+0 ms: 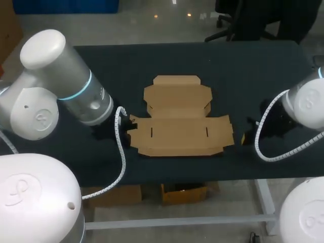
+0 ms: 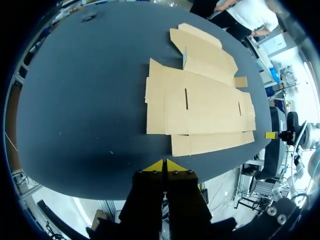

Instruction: Assemble the packaging by folding the flat box into shape, placing the metal phone stand inside, and closing the box properly

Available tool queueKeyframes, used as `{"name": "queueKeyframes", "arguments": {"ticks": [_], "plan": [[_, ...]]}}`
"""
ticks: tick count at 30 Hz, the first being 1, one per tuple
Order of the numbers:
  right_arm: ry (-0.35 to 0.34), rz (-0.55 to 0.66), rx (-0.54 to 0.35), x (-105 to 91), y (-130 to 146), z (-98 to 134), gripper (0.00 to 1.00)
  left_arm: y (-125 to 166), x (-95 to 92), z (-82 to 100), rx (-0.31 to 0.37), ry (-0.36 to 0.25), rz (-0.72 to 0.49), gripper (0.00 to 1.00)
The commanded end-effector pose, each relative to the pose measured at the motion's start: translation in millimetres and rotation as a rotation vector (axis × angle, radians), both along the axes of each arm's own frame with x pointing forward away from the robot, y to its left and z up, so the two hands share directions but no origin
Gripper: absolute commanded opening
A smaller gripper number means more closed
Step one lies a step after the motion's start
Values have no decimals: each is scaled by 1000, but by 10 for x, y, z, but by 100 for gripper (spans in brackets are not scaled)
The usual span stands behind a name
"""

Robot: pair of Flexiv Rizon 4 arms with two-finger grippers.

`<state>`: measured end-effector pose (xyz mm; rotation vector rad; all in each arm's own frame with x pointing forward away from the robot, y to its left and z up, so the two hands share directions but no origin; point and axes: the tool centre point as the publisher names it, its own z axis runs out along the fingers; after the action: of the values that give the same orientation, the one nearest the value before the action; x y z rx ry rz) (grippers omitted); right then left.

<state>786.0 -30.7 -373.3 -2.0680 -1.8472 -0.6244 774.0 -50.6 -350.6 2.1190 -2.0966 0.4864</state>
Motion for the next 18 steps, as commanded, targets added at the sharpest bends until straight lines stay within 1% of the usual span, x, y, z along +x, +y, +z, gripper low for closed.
{"name": "queueKeyframes", "arguments": {"ticks": [1,13,15,16,18], "plan": [[3,5,13,3,-29,10,0,1,-8,12,4,-1,1,0],[3,5,13,3,-29,10,0,1,-8,12,4,-1,1,0],[6,3,10,15,-19,4,0,0,16,-2,6,2,2,0],[20,-1,8,19,-9,0,0,2,24,-9,7,3,1,0],[25,-2,-1,28,4,-4,0,9,27,-18,10,4,5,0]]}}
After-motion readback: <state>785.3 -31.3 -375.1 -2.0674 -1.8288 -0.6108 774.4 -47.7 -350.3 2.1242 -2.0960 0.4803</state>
